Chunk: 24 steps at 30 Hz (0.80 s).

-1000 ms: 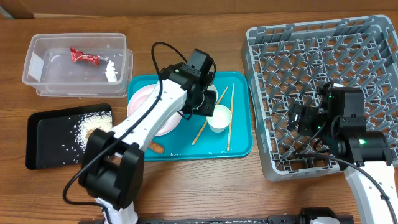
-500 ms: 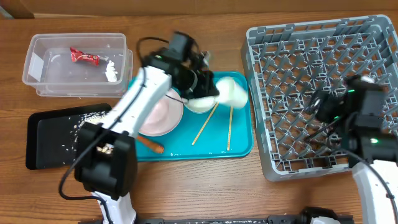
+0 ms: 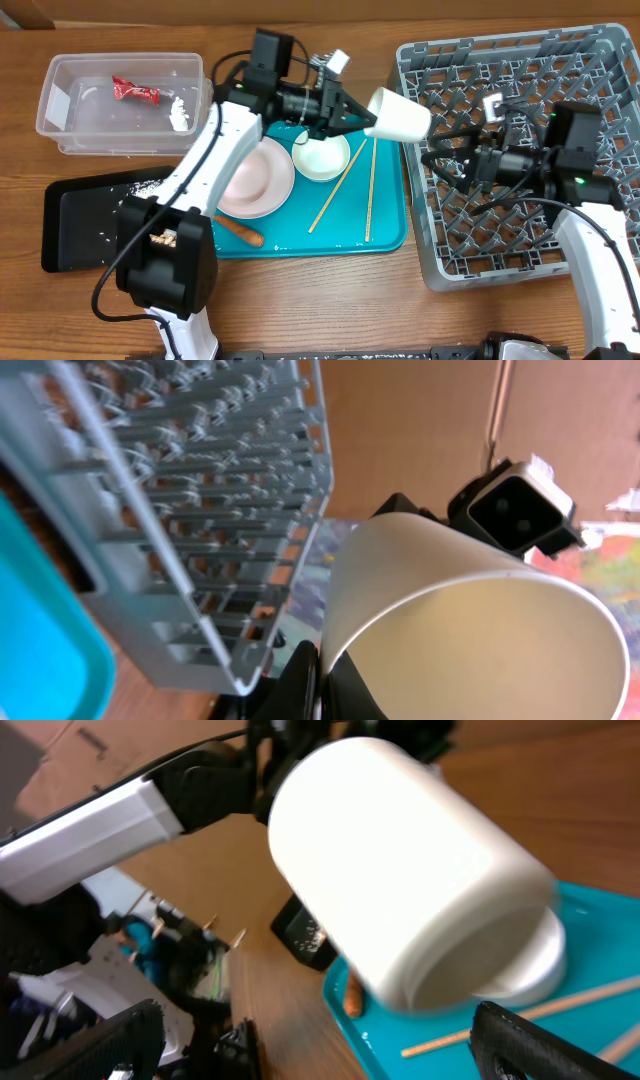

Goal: Sort waste into correct bins and load items into the dishwasher
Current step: 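Hand the white cup from the left gripper to the right gripper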

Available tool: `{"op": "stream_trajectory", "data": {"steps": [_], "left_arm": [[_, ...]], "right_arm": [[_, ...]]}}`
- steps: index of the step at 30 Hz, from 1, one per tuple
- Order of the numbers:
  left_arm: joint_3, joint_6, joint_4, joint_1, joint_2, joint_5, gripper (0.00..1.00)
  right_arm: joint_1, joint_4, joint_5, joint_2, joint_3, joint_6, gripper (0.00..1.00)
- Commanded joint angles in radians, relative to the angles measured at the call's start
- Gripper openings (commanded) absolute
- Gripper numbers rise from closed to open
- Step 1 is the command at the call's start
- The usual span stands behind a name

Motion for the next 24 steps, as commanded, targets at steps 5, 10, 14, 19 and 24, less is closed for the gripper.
{"op": "stream_trajectory", "data": {"steps": [5,10,14,19,24], "left_arm": [[0.015,-0.074,0.035,-0.062,0.005,0.097,0.04],[0.015,-0.074,0.039,-0.061,0.005,0.14,0.04],[0.015,-0.074,0.04,-0.052,0.005,0.15,0.04],[0.015,-0.073,0.04,-0.055,0.005,0.148,0.04],[0.015,-0.073,0.042,-0.054,0.005,0.146,0.04]], "right_arm": [[0.019,0.053,-0.004,0.003,0.022,-0.02,1.0],[0.019,0.054,0.117,0.003,0.022,-0.019,0.99],[0.017,0.047,0.219,0.003,0.022,-0.019,0.99],[0.017,0.122,0.206,0.003,0.022,-0.003,0.99],[0.018,0.247,-0.066,0.003,0.022,0.0,0.98]]}}
